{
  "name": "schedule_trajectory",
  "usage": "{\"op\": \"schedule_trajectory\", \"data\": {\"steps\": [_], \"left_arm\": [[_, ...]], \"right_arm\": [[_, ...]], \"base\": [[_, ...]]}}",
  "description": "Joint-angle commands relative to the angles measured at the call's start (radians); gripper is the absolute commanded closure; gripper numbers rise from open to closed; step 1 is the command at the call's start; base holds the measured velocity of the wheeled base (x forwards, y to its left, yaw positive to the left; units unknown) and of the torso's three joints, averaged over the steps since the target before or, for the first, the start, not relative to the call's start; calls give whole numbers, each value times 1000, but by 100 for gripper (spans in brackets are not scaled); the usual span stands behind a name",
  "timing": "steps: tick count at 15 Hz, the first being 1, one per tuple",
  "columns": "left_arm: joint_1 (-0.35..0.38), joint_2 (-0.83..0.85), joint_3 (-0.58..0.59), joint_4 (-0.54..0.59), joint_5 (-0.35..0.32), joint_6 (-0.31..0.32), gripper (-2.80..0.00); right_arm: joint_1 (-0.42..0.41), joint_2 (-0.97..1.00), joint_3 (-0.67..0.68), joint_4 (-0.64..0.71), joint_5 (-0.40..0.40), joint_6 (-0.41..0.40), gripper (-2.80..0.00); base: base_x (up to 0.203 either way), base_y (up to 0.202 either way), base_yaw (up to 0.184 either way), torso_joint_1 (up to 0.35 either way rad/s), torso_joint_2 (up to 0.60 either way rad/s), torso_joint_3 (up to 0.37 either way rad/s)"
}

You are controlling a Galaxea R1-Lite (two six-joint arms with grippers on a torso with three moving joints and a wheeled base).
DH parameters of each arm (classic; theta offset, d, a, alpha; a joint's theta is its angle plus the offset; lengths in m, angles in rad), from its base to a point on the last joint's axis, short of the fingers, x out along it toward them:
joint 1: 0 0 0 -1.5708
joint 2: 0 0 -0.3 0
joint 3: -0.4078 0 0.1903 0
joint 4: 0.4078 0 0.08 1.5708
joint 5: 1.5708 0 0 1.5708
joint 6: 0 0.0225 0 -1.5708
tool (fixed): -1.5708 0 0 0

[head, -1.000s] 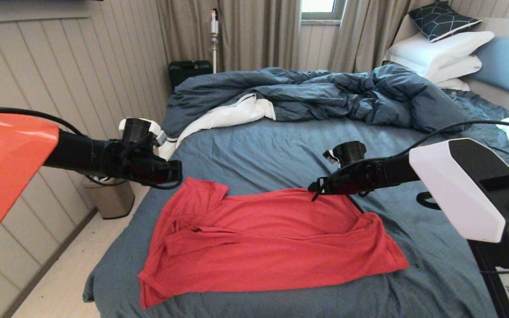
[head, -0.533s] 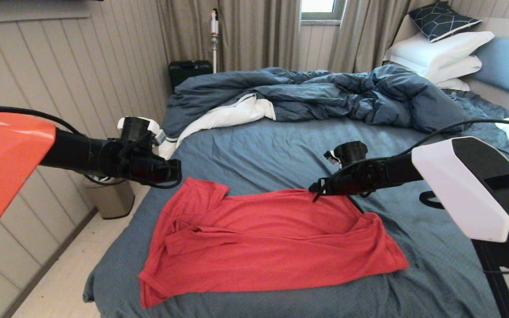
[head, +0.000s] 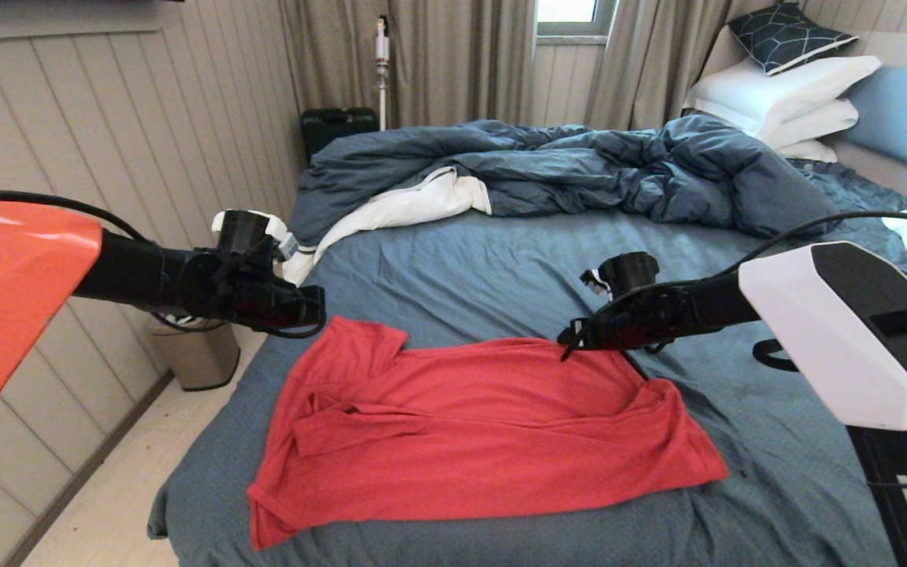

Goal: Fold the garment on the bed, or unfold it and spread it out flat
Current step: Fold the red T-shirt

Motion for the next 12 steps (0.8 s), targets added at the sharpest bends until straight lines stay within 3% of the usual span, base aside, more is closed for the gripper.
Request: {"op": "schedule_trajectory", "data": {"steps": [1,12], "left_arm": [[0,0,1,0,0,0,0],[-8,7,1,0,0,0,0]], "right_arm": [[0,1,-2,0,0,0,0],[-9,-25,0,0,-3,-1,0]], "base": [[0,0,0,0,0,0],[0,0,0,0,0,0]]}}
